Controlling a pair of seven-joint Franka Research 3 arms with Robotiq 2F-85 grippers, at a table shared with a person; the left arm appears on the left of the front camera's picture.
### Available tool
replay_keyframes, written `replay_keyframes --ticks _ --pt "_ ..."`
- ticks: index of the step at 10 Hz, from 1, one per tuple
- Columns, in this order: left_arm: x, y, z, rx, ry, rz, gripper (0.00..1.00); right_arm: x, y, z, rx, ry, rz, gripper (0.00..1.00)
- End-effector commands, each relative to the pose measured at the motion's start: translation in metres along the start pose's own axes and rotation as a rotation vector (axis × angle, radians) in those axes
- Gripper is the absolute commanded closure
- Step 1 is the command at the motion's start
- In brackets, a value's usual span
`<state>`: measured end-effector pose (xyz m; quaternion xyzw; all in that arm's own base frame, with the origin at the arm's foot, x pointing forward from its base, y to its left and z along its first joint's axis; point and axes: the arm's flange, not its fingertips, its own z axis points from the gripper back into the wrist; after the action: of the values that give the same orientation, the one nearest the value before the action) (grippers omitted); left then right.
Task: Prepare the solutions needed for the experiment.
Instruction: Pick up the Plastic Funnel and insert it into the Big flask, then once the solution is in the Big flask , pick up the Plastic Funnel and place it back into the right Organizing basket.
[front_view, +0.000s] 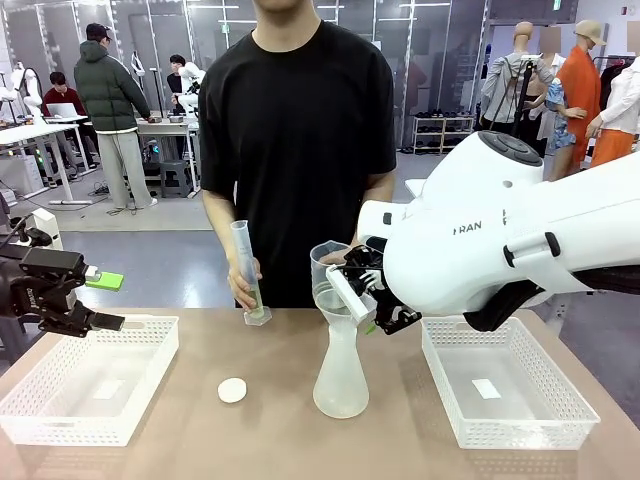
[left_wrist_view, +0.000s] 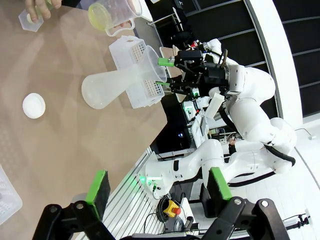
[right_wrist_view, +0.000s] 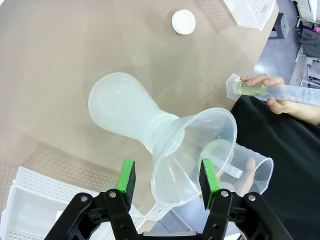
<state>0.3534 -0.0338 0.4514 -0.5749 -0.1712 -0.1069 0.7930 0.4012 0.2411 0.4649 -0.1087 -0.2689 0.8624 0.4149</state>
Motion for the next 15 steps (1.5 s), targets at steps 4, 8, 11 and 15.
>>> replay_keyframes --ticks 4,8,11,15 --pt "0.0 -0.002 -0.002 -0.027 -0.013 0.002 0.0 -0.001 0.0 0.0 -0.001 -0.006 -0.004 0.35" --pt "0.0 -0.002 -0.002 -0.027 -0.013 0.002 0.0 0.021 0.002 0.024 -0.047 0.044 0.018 0.34" --pt "0.0 -0.002 -0.002 -0.027 -0.013 0.002 0.0 0.04 -0.004 0.073 -0.107 0.151 0.068 0.34" --pt "0.0 -0.002 -0.002 -0.027 -0.013 0.002 0.0 0.016 0.017 0.145 0.07 0.184 -0.33 0.34"
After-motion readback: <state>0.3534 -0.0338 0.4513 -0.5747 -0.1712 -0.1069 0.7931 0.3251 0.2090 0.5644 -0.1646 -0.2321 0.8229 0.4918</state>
